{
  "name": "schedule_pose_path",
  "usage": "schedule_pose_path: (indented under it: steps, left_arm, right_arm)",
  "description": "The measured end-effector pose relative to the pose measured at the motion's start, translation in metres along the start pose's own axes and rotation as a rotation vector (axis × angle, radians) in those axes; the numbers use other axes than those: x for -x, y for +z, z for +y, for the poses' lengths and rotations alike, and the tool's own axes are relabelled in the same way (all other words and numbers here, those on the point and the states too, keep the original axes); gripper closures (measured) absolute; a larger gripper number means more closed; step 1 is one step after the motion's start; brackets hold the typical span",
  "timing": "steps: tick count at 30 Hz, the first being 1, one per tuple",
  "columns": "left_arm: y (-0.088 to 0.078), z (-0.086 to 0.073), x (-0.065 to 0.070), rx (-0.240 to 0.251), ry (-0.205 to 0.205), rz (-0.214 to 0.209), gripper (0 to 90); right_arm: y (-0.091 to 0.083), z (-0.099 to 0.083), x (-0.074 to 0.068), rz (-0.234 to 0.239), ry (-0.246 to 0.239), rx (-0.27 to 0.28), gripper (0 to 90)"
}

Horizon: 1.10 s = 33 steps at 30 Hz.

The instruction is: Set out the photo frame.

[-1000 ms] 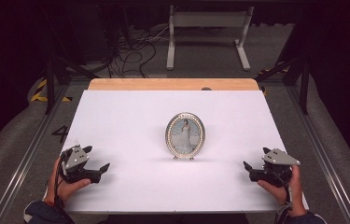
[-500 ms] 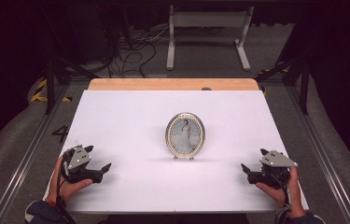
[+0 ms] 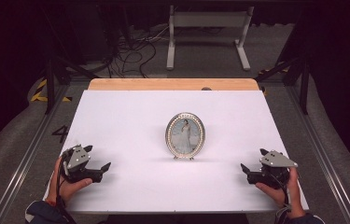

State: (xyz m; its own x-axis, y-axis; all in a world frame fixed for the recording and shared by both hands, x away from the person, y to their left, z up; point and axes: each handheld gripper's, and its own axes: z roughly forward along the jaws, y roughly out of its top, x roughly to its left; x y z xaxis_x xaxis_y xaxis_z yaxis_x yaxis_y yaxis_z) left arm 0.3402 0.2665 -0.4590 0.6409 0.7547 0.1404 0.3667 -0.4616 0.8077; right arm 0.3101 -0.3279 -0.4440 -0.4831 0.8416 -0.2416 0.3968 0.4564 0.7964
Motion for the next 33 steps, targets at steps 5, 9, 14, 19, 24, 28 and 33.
schedule_pose_path:
  steps: [5, 9, 14, 19, 24, 28, 33]
  left_arm:
    - [-0.0006, 0.0002, -0.0005, 0.002, -0.005, 0.006, 7.7]
    - [-0.0003, 0.0004, -0.0003, 0.003, -0.006, 0.006, 7.6]
    - [-0.0003, 0.0002, 0.0002, 0.002, -0.005, 0.006, 7.6]
    - [0.0000, 0.0001, -0.0001, -0.001, -0.001, 0.005, 7.6]
    - [0.0002, 0.0002, -0.0004, -0.002, 0.001, 0.004, 7.6]
    - [0.0009, 0.0000, -0.0010, -0.005, -0.001, 0.006, 7.6]
    - [0.0012, 0.0003, -0.0007, -0.004, -0.003, 0.002, 7.6]
  right_arm:
    - [0.0003, 0.0000, -0.0001, 0.003, 0.001, 0.000, 11.4]
    - [-0.0001, 0.0000, -0.0009, 0.006, 0.001, 0.002, 11.4]
    - [0.0002, -0.0001, -0.0007, 0.004, 0.001, 0.000, 11.4]
    - [0.0004, 0.0002, -0.0010, 0.005, -0.003, 0.002, 11.4]
    - [0.0006, -0.0001, -0.0012, 0.006, -0.001, -0.003, 11.4]
    - [0.0012, 0.0003, -0.0024, 0.011, -0.005, -0.003, 11.4]
    - [0.0017, -0.0001, -0.0027, 0.009, -0.011, -0.010, 11.4]
